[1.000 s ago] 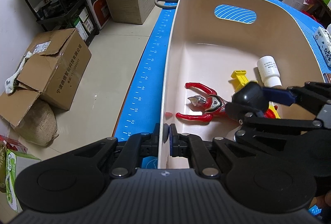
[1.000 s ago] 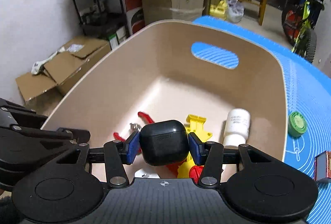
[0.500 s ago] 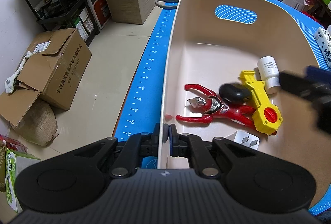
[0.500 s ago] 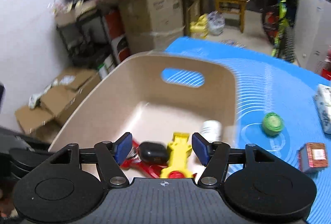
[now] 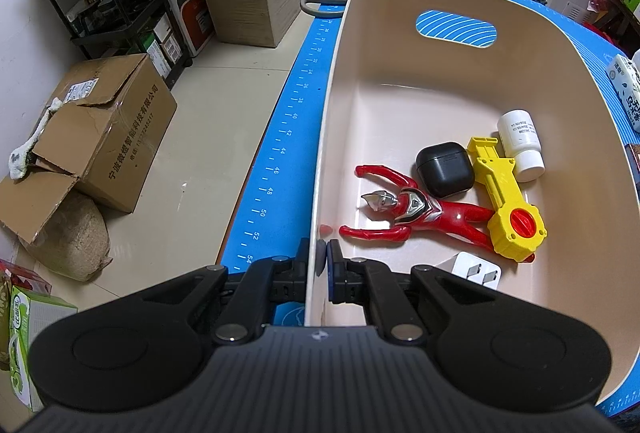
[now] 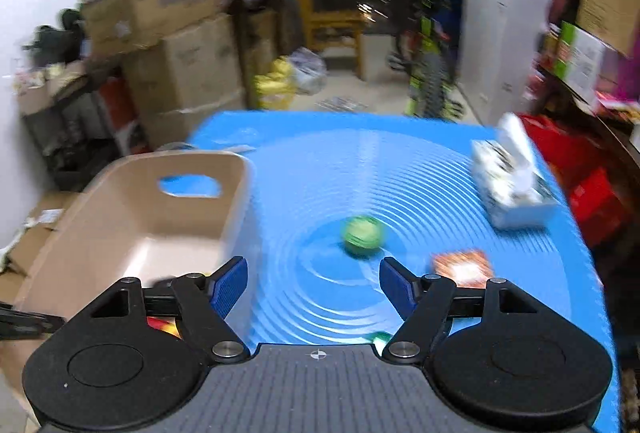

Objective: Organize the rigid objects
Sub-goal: 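Move the right tool to the green-handled screwdriver and grasp it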

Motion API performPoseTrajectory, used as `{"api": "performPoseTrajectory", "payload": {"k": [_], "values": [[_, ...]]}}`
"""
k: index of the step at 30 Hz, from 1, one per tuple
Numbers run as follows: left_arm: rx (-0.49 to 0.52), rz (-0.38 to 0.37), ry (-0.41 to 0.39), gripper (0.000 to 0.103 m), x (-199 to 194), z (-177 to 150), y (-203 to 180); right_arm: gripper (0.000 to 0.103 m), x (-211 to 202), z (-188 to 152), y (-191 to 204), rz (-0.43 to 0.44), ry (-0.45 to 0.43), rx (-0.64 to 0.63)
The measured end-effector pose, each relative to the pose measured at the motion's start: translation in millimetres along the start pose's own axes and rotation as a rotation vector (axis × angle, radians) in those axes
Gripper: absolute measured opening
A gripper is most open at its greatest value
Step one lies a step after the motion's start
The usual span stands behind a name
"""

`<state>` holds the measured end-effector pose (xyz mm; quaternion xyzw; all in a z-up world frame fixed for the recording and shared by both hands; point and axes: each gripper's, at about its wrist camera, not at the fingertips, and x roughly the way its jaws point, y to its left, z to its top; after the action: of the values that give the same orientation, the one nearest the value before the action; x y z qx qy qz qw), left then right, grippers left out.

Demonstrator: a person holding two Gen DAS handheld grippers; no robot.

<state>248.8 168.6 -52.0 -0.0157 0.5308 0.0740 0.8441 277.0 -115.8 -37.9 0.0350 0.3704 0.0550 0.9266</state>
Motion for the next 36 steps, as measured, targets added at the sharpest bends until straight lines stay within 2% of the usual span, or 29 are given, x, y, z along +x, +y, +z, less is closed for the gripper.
{"api": "performPoseTrajectory", "payload": {"k": [4, 8, 14, 20, 29, 31, 33, 36], "values": [[0.000, 0.001, -0.001, 0.009, 0.0, -0.3, -0.1, 0.078, 20.1, -15.0, -26.1, -0.066, 0.090, 0.027], [-0.001, 0.005, 0.000, 0.010, 0.1, 0.2, -0.4, 0.078, 40.1, -29.3, -40.2, -0.061, 0.184, 0.064], [0.003, 0.011, -0.001, 0.010, -0.5, -0.5, -2.4, 0.078, 56.6, -37.4, -47.1, -0.058, 0.230, 0.083], [0.008, 0.023, -0.001, 0.011, -0.6, -0.4, -4.0, 0.077, 72.7, -45.9, -36.8, -0.072, 0.264, 0.068], [0.005, 0.021, -0.001, 0.011, -0.9, -0.6, -4.1, 0.052, 89.7, -53.8, -31.1, -0.050, 0.299, 0.038], [0.005, 0.021, -0.001, 0.011, -0.9, -0.6, -4.0, 0.039, 89.7, -53.7, -28.5, -0.051, 0.292, 0.019], [0.005, 0.021, -0.001, 0.011, -0.9, -0.6, -4.3, 0.035, 89.5, -53.7, -27.4, -0.050, 0.295, 0.013], [0.004, 0.021, -0.001, 0.011, -0.9, -0.5, -4.1, 0.034, 88.4, -53.1, -26.9, -0.060, 0.287, 0.011]]}}
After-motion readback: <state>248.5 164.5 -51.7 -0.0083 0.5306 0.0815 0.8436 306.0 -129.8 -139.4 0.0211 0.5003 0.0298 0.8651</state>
